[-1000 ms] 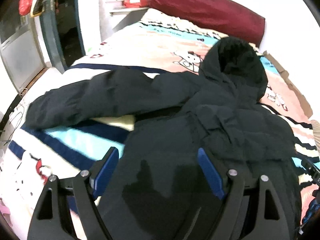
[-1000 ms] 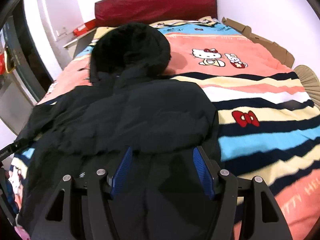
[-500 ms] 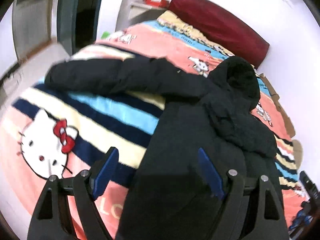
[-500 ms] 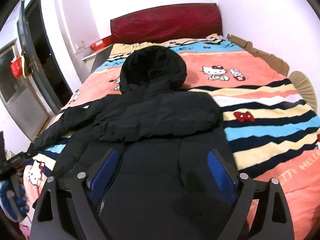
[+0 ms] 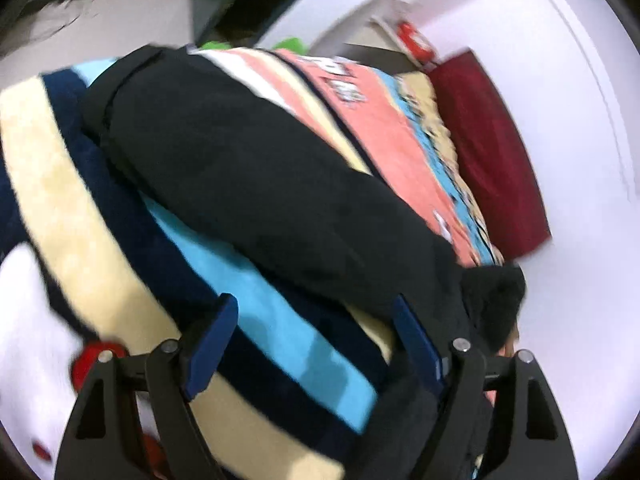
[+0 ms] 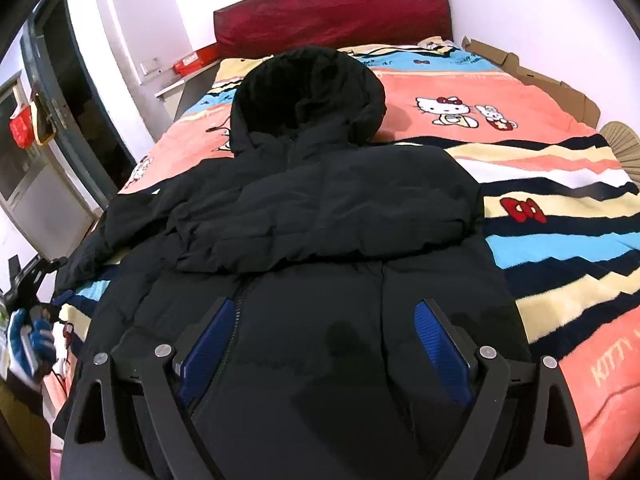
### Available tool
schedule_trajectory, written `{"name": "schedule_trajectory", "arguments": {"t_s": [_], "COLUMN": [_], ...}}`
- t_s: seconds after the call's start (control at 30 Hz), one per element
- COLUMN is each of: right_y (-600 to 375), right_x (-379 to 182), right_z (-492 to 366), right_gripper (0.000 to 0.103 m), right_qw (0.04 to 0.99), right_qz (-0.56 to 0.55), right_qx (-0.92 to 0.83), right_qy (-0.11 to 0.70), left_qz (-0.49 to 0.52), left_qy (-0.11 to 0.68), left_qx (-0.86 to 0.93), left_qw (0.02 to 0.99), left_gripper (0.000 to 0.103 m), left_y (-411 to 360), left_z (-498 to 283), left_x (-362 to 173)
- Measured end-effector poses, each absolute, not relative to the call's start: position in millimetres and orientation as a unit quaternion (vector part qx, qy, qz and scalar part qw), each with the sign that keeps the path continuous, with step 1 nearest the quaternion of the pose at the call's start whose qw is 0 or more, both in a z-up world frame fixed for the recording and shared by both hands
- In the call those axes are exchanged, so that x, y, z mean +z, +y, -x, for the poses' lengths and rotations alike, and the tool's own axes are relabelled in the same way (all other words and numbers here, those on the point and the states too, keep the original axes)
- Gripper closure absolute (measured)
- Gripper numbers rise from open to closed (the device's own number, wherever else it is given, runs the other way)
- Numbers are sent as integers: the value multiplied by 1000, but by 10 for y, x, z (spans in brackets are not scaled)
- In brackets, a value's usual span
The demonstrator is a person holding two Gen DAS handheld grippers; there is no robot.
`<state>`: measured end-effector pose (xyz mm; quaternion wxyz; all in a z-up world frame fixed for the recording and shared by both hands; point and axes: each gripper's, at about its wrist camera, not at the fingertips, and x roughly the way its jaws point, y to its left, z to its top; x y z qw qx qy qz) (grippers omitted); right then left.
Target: Fold large clothes
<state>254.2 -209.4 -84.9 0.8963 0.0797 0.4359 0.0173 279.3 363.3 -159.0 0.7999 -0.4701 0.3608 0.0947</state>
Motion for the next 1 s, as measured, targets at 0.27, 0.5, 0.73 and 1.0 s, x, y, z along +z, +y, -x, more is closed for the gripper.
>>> {"name": "schedule_trajectory", "arguments": {"t_s": [0.27, 0.5, 0.73, 1.0], "right_y": [-2212, -2273, -2374, -2517], "right_x": [-936, -951, -816, -619], "right_z": [-2649, -2640, -2543, -2333], "right_gripper": [13, 13, 13, 13], "right_qw": [893, 894, 903, 912], "right_qz": [-79, -71, -71, -86], "right_qx": [3, -2, -8, -10], "right_qy": [443, 443, 424, 401], "left_qz": [541, 546, 503, 432], "left_qy": [337, 329, 300, 268], "left_qx": [168, 146, 97, 35], "left_qw": [752, 757, 805, 861], "left_gripper": [40, 89, 93, 93], "left_y": [4230, 4348, 4178, 3639], "left_z": [-2971, -3159, -3160, -3090], "left_x": [-1933, -1947, -1432, -491]}}
